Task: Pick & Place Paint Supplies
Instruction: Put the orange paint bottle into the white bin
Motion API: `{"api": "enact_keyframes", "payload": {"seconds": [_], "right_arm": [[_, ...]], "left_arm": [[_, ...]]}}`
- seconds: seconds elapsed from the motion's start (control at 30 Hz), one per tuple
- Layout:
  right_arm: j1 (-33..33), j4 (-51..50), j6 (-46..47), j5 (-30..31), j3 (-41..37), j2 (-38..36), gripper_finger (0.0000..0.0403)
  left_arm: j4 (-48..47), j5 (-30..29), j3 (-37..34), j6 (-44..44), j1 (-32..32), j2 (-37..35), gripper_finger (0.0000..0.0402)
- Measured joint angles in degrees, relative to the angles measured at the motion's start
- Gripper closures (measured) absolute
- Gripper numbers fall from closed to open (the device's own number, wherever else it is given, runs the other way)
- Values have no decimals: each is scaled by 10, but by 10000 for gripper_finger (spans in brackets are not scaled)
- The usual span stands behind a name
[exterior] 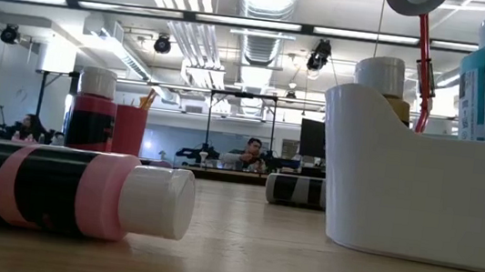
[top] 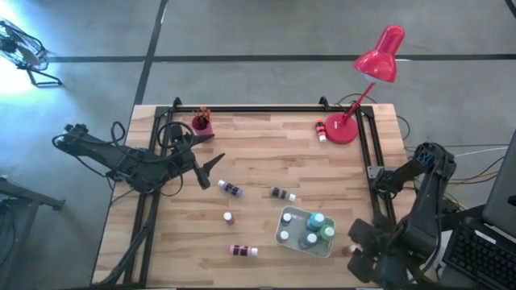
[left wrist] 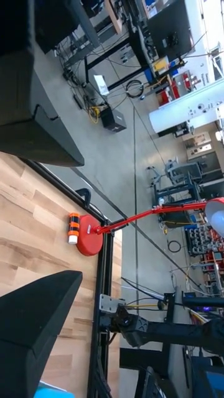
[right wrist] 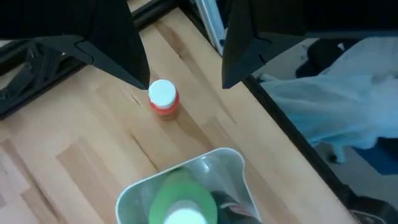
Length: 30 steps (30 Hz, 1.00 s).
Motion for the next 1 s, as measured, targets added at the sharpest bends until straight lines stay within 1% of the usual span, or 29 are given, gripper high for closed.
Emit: {"api": "enact_keyframes", "payload": {"seconds": [0.23,0.43,0.6,0.8,1.0], "right_arm": [[0,-2,0,-35,-4,35,207],[0,6,-1,-47,-16,52,198],[0,25,8,-73,-43,51,188],[0,78,10,-76,-91,32,178],[0,99,10,-94,-133,23,168]], "left_arm": [[0,0,0,0,0,0,110],[0,0,0,0,0,0,110],[0,0,0,0,0,0,110],[0,0,0,0,0,0,110],[0,0,0,0,0,0,110]]}}
